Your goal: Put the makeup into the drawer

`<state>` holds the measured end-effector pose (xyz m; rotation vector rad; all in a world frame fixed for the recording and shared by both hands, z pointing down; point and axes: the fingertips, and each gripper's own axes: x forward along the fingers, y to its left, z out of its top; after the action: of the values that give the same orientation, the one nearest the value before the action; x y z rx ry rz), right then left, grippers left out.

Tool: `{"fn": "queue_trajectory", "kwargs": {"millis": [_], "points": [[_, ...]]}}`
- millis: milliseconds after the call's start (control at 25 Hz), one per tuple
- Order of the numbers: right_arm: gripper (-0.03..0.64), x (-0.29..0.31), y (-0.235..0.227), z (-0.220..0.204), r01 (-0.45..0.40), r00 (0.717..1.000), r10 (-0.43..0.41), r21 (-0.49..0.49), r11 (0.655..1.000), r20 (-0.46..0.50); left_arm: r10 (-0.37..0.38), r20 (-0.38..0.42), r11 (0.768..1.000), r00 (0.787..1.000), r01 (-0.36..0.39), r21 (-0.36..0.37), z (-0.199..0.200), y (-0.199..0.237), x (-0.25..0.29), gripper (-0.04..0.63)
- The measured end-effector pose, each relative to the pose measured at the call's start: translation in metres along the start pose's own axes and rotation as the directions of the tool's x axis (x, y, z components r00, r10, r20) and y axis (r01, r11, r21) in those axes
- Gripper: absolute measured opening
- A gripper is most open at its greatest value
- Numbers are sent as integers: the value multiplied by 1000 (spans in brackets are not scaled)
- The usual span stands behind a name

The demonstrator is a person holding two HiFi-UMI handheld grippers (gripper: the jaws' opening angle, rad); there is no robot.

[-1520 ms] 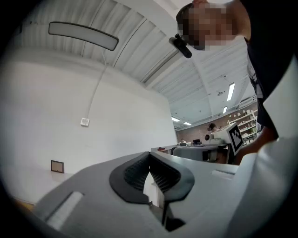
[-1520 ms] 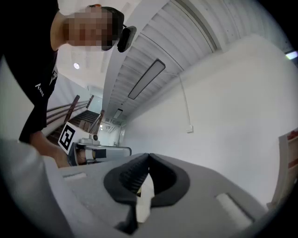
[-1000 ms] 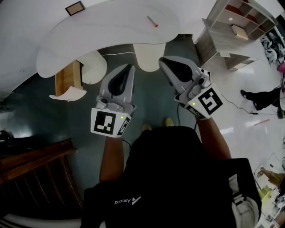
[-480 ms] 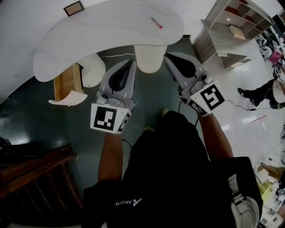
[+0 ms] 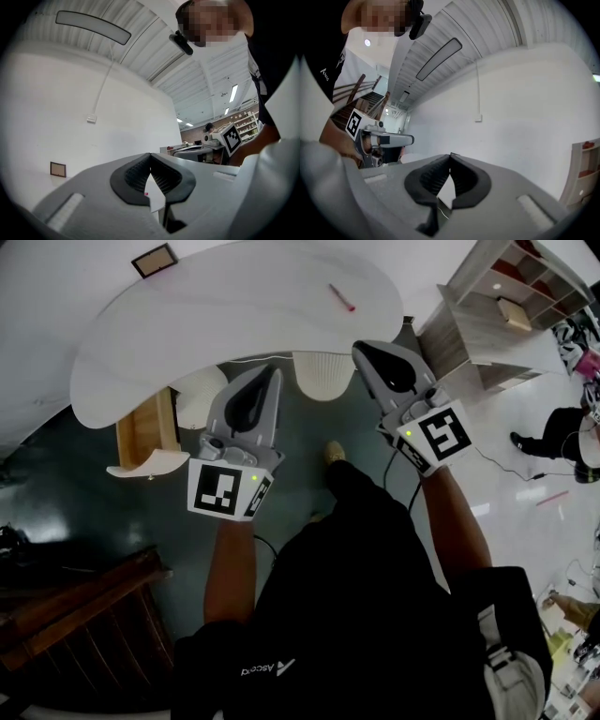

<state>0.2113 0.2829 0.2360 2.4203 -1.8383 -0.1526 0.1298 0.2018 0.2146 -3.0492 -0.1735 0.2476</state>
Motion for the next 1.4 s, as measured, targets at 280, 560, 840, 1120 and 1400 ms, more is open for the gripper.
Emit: {"fn": "queue_trajectory", "kwargs": {"millis": [280,560,840,1120,1400], "points": [[3,63,-76,-46,9,995,-12,-32,999,-98,28,-45,1000,999,-27,4,-37,46,75,9],[13,115,-152,-104,-3,974,4,5,1000,-225,53,-96,999,994,-53,2,-74,78,146,9],[77,156,-195,-172,-28,920,43,45,999,-389,88,-143,996,986,-87,10,-99,103,192,9],[98,185,-218,-231,-7,838,33,50,999,-544,94,-166,995,982,-96,-4,-116,125,213,9],[109,207,-227,-283,17,742,33,68,998,-670,67,-192,996,979,-76,-43,-136,142,216,9]]}}
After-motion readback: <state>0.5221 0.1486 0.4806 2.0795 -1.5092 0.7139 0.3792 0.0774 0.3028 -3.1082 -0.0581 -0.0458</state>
